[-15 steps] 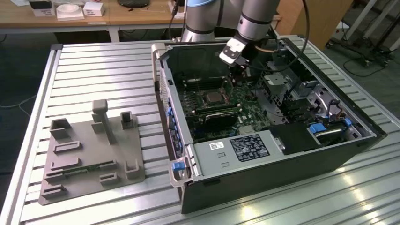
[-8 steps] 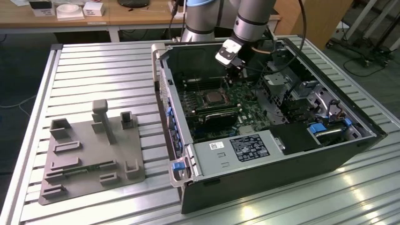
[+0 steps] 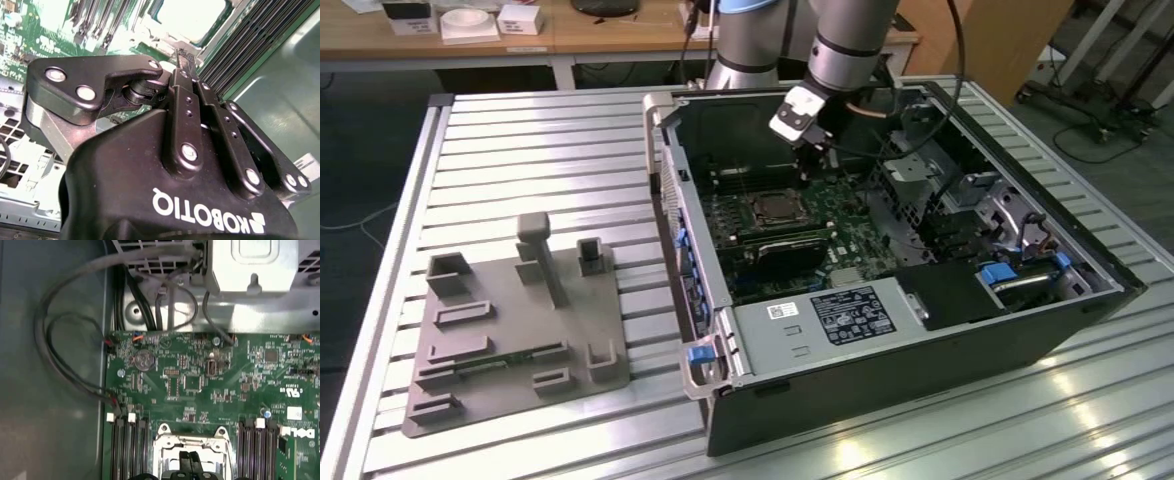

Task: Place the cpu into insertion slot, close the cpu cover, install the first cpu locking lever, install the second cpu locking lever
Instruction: 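Close the cpu cover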

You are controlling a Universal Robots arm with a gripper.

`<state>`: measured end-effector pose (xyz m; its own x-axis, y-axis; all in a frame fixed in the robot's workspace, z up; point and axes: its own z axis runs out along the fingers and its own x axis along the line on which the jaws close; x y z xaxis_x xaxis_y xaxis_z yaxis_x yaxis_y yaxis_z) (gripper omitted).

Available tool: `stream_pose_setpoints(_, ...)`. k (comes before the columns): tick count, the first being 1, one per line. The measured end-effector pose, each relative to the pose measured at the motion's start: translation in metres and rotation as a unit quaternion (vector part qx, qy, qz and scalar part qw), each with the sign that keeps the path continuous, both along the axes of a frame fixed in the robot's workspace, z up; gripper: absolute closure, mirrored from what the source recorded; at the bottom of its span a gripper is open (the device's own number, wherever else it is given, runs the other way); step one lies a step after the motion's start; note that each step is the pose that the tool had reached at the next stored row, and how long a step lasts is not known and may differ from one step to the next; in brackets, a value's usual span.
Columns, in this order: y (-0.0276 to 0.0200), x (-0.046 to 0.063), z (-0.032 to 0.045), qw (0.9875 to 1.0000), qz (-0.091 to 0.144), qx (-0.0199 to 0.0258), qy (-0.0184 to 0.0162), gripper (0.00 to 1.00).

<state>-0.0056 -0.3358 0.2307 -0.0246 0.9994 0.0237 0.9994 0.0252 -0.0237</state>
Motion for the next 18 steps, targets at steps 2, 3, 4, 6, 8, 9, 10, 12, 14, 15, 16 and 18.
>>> stream_pose_setpoints(2, 0.0, -0.004, -0.0014, 1.0, 0.0, 0.0, 0.0, 0.89)
stream_pose_setpoints(3, 0.0001, -0.006, -0.0022, 1.0, 0.001, 0.0, 0.0, 0.89)
stream_pose_setpoints(4, 0.0001, -0.008, -0.0031, 1.0, 0.001, 0.0, 0.0, 0.89)
stream_pose_setpoints(6, 0.0001, -0.013, -0.0048, 1.0, 0.002, 0.0, 0.0, 0.89)
stream_pose_setpoints(8, 0.0001, -0.018, -0.0065, 1.0, 0.003, 0.0, 0.0, 0.89)
stream_pose_setpoints(9, 0.0001, -0.021, -0.0074, 1.0, 0.004, -0.0001, 0.0, 0.89)
stream_pose_setpoints(10, 0.0001, -0.023, -0.0082, 1.0, 0.005, 0.0, 0.0, 0.89)
stream_pose_setpoints(12, 0.0001, -0.028, -0.0099, 1.0, 0.008, 0.0, 0.0, 0.89)
stream_pose_setpoints(14, 0.0001, -0.032, -0.0108, 0.9999, 0.011, -0.0001, 0.0001, 0.89)
stream_pose_setpoints(15, 0.0001, -0.034, -0.0111, 0.9999, 0.013, -0.0001, 0.0001, 0.89)
stream_pose_setpoints(16, 0.0001, -0.035, -0.0114, 0.9999, 0.015, -0.0001, 0.0001, 0.89)
stream_pose_setpoints(18, 0.0002, -0.039, -0.0119, 0.9998, 0.019, 0.0, 0.0, 0.89)
